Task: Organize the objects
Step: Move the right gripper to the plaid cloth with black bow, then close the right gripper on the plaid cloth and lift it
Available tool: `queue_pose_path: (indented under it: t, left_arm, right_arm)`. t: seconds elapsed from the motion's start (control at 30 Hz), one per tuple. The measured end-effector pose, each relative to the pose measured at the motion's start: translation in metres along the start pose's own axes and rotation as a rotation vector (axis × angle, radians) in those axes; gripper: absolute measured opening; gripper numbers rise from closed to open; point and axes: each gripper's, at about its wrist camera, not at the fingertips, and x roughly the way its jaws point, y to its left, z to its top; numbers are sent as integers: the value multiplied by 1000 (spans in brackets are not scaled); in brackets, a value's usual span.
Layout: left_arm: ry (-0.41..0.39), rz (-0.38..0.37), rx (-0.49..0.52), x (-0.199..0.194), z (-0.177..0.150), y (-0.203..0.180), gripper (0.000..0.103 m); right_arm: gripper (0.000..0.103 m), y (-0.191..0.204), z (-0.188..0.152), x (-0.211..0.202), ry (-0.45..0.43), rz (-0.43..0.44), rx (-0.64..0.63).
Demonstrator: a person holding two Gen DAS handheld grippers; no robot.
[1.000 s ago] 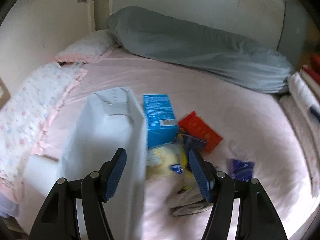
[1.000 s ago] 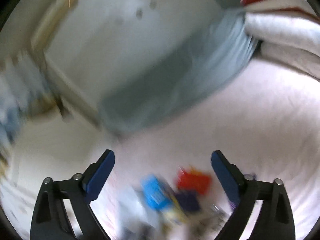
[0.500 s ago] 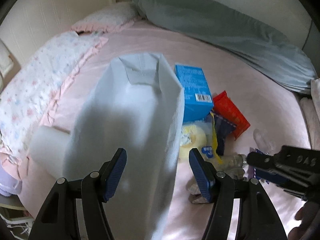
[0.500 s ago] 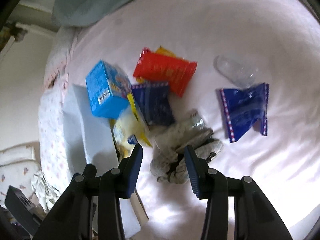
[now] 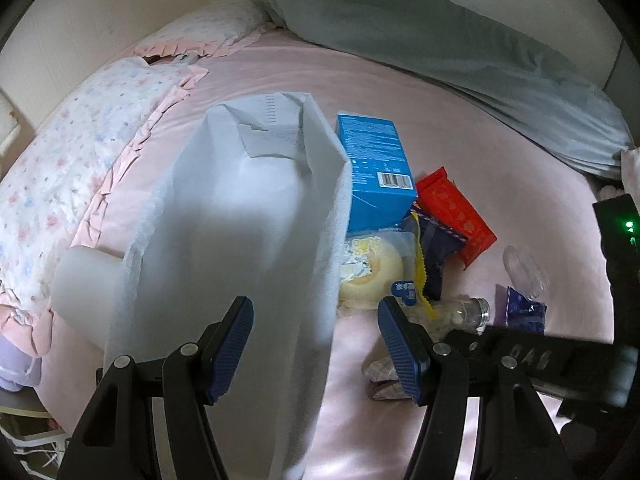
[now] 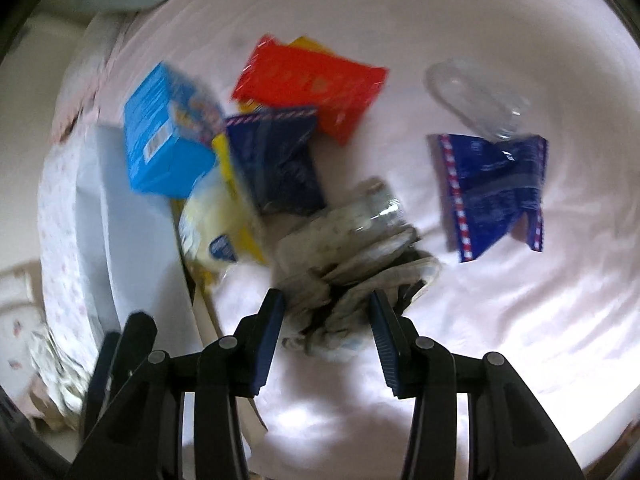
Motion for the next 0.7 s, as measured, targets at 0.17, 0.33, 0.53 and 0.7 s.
queue_pose_path:
  t: [0.17, 0.33, 0.53, 0.7]
  left_arm:
    - [5, 19, -37, 1, 2, 14, 61]
    - [1, 49, -31, 2, 3, 14, 61]
    - [-7, 31, -35, -1, 3, 15, 61]
    - [-39, 36, -33, -7, 4, 15, 61]
  right_arm:
    - [54, 20, -4, 12, 23, -96, -87]
    - [60, 23, -1, 41, 39, -187, -79]
    - [42, 10, 2, 14, -38, -81, -19]
    - [41, 5, -1, -18, -118, 32, 24]
